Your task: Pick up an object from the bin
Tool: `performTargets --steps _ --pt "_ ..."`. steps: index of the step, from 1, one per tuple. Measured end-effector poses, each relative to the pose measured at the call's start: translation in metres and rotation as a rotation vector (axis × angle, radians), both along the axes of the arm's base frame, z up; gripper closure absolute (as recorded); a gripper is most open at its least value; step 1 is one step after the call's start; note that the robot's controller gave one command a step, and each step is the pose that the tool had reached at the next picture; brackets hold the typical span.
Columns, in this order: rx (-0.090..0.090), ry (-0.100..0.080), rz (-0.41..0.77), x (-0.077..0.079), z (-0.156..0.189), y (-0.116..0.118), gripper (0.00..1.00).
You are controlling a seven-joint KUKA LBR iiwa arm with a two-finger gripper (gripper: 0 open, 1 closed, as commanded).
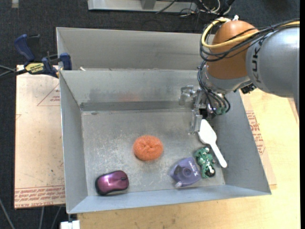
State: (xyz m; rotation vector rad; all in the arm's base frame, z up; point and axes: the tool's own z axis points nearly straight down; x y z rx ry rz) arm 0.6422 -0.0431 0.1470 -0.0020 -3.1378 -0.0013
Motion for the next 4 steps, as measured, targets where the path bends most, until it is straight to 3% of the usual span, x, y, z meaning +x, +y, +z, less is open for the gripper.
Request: performTargets --steps 1,2,3,4 --pt "-0.001 -0.012 0.061 0.004 -0.026 0.002 0.00" --pt "0.002 0.003 0.064 -0.053 -0.028 0.004 0.00" --pt "0.000 0.000 -0.013 -0.040 0.021 0.025 0.00" --pt "0.001 -0.016 0.020 -0.015 0.050 0.040 0.00"
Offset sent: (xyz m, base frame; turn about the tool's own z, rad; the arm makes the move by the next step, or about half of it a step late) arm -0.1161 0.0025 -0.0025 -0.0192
